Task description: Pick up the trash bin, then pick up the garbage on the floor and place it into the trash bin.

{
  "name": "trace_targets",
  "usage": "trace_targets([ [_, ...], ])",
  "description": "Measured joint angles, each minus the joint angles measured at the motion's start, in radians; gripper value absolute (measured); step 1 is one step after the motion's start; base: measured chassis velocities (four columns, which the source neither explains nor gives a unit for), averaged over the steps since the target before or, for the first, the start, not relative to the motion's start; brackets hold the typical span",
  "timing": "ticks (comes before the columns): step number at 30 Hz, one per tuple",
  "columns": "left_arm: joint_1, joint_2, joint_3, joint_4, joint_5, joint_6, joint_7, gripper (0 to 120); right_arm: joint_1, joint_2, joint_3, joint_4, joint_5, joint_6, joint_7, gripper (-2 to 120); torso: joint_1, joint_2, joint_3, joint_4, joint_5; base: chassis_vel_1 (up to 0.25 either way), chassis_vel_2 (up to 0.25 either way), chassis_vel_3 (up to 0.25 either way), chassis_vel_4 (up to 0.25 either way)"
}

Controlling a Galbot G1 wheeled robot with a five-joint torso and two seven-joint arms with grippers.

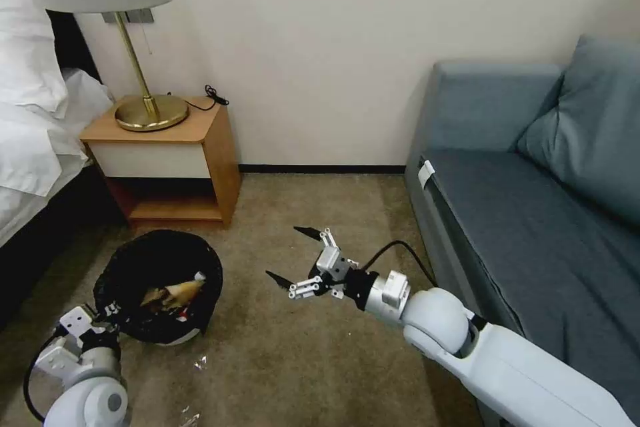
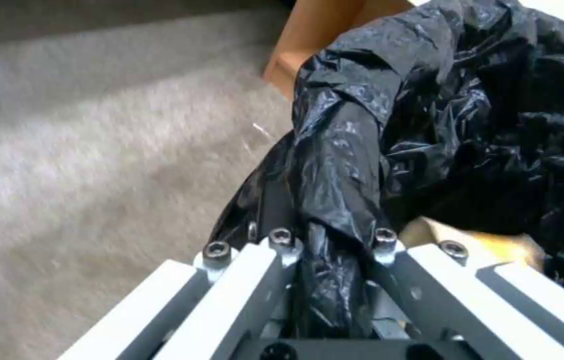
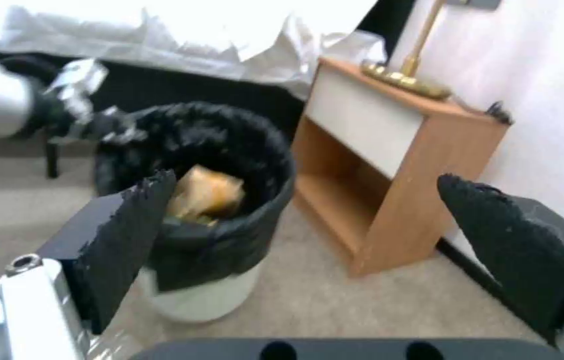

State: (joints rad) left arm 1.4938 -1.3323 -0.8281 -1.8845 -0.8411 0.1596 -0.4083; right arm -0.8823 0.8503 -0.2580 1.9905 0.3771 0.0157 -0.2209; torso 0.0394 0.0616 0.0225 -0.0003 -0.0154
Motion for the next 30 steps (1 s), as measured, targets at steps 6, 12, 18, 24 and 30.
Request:
trace_targets([
  [6,-0.026,-0.003,-0.006,0.04,-0.082,0.005,-0.033,4,-0.095,-0.016,0.053,0.012,-0.042,0.003,-0.041,100,0.0,0.0,0.0,-0.0002,0.0002,0.0,0.0,0.0,0.0],
  [12,-0.034,0.01,-0.008,0.099,-0.08,0.02,-0.079,4,-0.145,-0.017,0.081,0.032,-0.062,0.004,-0.053,100,0.0,0.0,0.0,0.0002,0.0,0.0,0.0,0.0,0.0],
  [18,-0.022,0.02,-0.006,0.096,-0.079,0.038,-0.069,14,-0.199,-0.029,0.115,0.041,-0.087,0.013,-0.067,100,0.0,0.0,0.0,-0.0001,0.0002,0.0,0.0,0.0,0.0],
  [24,-0.006,0.03,-0.005,0.063,-0.071,0.048,-0.06,34,-0.222,-0.022,0.121,0.036,-0.107,0.02,-0.068,100,0.0,0.0,0.0,-0.0001,0.0001,0.0,0.0,0.0,0.0],
  [30,0.033,0.059,-0.021,0.017,-0.034,0.052,-0.058,57,-0.223,-0.001,0.12,0.017,-0.109,0.038,-0.042,100,0.0,0.0,0.0,0.0,0.0001,0.0,0.0,0.0,0.0],
])
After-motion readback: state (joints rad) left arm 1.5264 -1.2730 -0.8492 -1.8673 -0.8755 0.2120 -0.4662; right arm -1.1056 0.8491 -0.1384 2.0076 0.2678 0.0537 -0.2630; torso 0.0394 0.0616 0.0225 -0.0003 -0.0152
